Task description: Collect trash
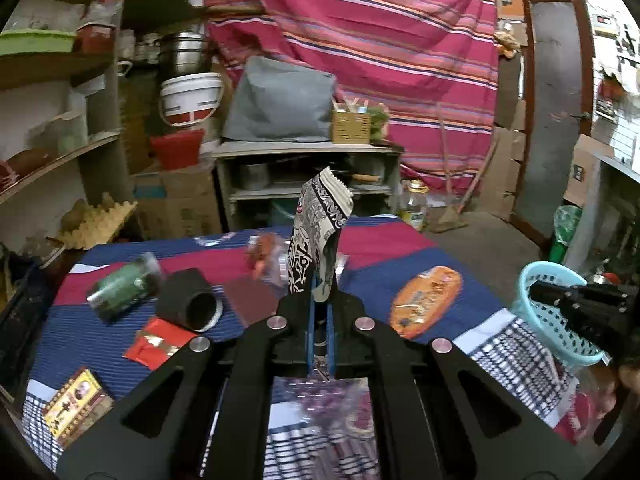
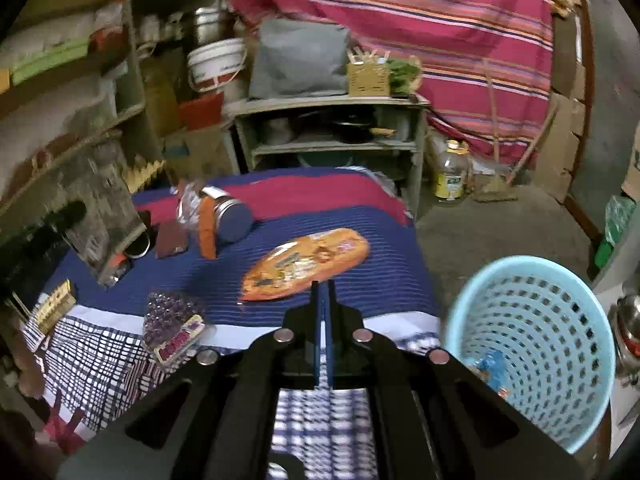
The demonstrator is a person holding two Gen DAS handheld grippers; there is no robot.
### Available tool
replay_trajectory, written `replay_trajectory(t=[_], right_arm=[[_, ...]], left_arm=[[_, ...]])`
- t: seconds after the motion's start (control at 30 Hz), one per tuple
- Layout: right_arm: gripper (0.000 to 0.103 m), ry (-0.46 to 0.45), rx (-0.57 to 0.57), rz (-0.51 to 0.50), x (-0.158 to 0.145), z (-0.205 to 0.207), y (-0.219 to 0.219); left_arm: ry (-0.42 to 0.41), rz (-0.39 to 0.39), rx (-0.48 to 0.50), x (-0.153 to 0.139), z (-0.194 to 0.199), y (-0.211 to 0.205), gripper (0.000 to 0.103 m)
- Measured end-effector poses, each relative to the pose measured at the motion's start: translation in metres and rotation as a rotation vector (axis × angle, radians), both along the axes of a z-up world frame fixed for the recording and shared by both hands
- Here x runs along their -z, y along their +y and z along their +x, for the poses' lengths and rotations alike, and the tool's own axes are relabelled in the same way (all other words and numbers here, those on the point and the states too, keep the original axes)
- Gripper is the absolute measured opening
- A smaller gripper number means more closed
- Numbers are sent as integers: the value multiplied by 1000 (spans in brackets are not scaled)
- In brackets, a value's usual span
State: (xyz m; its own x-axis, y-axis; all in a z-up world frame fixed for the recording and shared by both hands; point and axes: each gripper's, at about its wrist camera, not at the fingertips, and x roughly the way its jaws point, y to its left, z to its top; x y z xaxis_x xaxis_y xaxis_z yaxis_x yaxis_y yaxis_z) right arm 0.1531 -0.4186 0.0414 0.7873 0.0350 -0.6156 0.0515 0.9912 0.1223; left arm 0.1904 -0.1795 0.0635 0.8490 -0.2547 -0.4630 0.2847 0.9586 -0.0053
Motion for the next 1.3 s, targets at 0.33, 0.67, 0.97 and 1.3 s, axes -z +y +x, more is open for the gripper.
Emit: replay_trajectory(t=[0.33, 0.67, 0.97, 1.3], right_arm=[[2, 47, 24, -16, 17, -7, -27], [70, 101, 5, -51, 56, 65, 40], [63, 222, 6, -111, 83, 138, 76], [0, 176, -56, -63, 78, 111, 55]], left_arm=[[-30, 73, -84, -5, 10, 17, 3], [-3, 31, -152, 8, 35, 61, 3], [26, 48, -154, 22, 46, 68, 3], [31, 77, -111, 27, 43, 52, 3]])
